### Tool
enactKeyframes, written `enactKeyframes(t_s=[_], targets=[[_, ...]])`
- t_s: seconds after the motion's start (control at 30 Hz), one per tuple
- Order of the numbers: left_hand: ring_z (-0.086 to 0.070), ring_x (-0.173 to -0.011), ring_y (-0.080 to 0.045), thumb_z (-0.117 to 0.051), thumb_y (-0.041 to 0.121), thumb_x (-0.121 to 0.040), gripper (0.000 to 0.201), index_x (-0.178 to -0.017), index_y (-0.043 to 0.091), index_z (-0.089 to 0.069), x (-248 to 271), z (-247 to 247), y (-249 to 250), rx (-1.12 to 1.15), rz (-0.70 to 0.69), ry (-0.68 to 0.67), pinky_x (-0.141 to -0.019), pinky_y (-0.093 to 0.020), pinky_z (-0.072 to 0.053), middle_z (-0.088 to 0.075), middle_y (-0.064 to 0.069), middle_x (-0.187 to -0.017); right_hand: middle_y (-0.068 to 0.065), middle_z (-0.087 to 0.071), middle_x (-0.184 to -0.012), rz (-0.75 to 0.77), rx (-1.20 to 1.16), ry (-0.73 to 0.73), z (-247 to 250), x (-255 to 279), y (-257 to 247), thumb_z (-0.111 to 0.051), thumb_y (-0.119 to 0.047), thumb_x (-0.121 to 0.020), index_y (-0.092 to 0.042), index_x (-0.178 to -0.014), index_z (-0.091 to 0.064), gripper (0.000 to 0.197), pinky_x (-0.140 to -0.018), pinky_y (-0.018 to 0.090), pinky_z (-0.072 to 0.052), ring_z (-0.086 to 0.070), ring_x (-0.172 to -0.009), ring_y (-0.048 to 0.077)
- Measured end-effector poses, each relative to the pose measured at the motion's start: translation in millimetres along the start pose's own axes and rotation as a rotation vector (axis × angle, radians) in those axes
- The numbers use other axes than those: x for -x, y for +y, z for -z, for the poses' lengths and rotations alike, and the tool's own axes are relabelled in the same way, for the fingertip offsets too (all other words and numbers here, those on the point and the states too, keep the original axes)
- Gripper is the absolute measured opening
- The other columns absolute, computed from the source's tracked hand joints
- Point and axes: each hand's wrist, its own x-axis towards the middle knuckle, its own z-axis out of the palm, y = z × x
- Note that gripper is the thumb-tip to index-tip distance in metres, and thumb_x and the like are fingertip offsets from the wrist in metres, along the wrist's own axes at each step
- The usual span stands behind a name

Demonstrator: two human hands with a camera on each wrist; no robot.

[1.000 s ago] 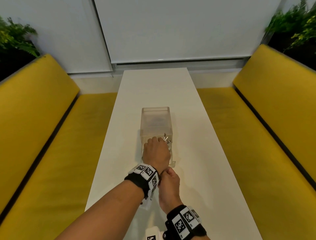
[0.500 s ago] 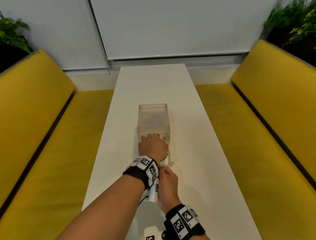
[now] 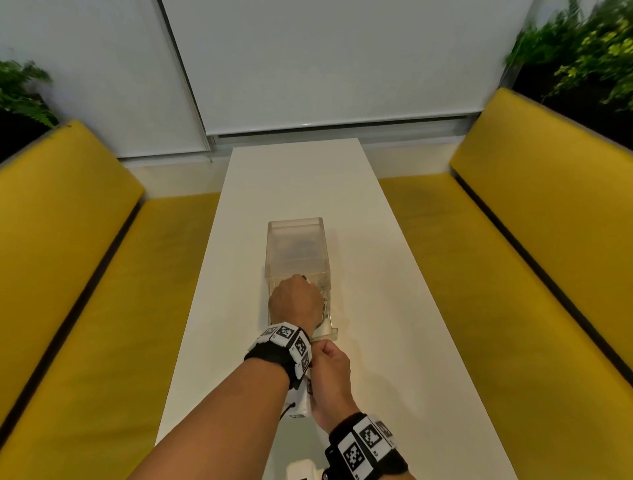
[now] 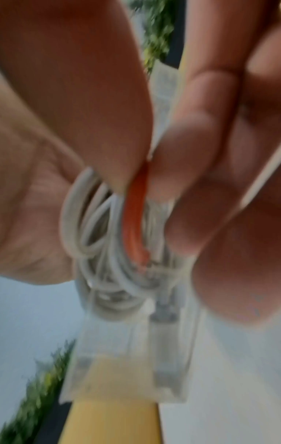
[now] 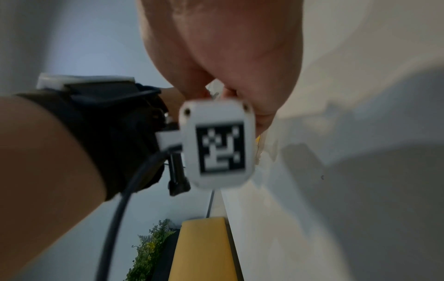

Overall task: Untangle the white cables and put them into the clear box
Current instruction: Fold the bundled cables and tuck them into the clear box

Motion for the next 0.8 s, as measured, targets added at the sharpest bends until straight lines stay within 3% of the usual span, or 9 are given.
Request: enactKeyframes(t_s=[0.1,0.2,0.3,0.4,0.53,0.63,0.8], targets=[[-0.067,-0.102,-0.028,-0.050,0.026,-0.096,0.022,-0.105,0.012,-0.065,-0.8,-2.6,-2.2,-0.180,-0.135,-0.028,-0.076,-0.032,-0.045,-0.069,-0.007,-0.111,0.011,-0.064,-0.071,0.006,-0.001,-0.010,0.2,0.2,-2.2,-0.052,0.001,-0.090,-0.011,-0.065,-0.057,0.029,-0.063,0.036,-0.053,-0.057,-0.066,0.022],[-0.066,-0.104,-0.027,-0.052,0.025,-0.095,0.024,-0.110,0.012,-0.065,-2.5,-2.1,-4.1,-0.147,-0.152,-0.045,-0.074,-0.031,-0.044,-0.068,-0.006,-0.113,0.014,-0.068,-0.074,0.013,-0.012,-0.021,-0.3,-0.4,-1.7,-0.054,0.000,-0.091,-0.009,-0.067,-0.057,0.026,-0.069,0.039,-0.057,-0.062,-0.070,0.026],[-0.067,-0.094,-0.029,-0.042,0.023,-0.100,0.027,-0.093,0.012,-0.066,1.0,-0.5,-8.5,-0.003,-0.171,0.012,-0.068,-0.032,-0.043,-0.070,-0.008,-0.097,0.013,-0.068,-0.074,0.025,-0.023,-0.024,1.1,-2.8,-2.6,-0.056,0.001,-0.091,-0.008,-0.069,-0.055,0.023,-0.068,0.034,-0.057,-0.064,-0.068,0.022],[-0.064,-0.079,-0.029,-0.031,0.034,-0.105,0.048,-0.067,0.018,-0.054,3.1,-4.9,-11.8,0.176,-0.058,0.053,-0.066,-0.032,-0.040,-0.063,-0.004,-0.075,0.012,-0.066,-0.073,0.044,-0.023,-0.016,1.9,-5.8,-2.3,-0.055,0.001,-0.091,-0.006,-0.071,-0.055,0.022,-0.063,0.030,-0.055,-0.065,-0.065,0.018],[-0.059,-0.060,-0.022,-0.048,0.036,-0.102,0.054,-0.052,0.018,-0.053,6.2,-6.0,-8.5,0.346,0.008,0.134,-0.056,-0.030,-0.039,-0.062,-0.001,-0.061,0.009,-0.065,-0.067,0.046,-0.028,-0.003,4.4,-4.8,-2.8,-0.055,0.001,-0.090,-0.006,-0.069,-0.057,0.022,-0.057,0.030,-0.051,-0.062,-0.059,0.016],[-0.055,-0.054,-0.020,-0.057,0.033,-0.099,0.054,-0.047,0.018,-0.052,6.9,-7.7,-8.7,0.401,0.040,0.155,-0.052,-0.028,-0.033,-0.058,0.001,-0.054,0.008,-0.064,-0.064,0.040,-0.029,0.004,6.7,-3.9,-4.1,-0.055,0.001,-0.090,-0.007,-0.068,-0.057,0.023,-0.055,0.031,-0.050,-0.060,-0.056,0.015],[-0.049,-0.049,-0.016,-0.058,0.026,-0.098,0.050,-0.049,0.019,-0.047,9.0,-11.4,-10.7,0.387,0.003,0.192,-0.047,-0.025,-0.028,-0.053,0.002,-0.052,0.011,-0.067,-0.069,0.037,-0.024,-0.003,7.7,-6.1,-2.9,-0.056,0.000,-0.092,-0.006,-0.070,-0.058,0.023,-0.061,0.033,-0.053,-0.065,-0.062,0.019]])
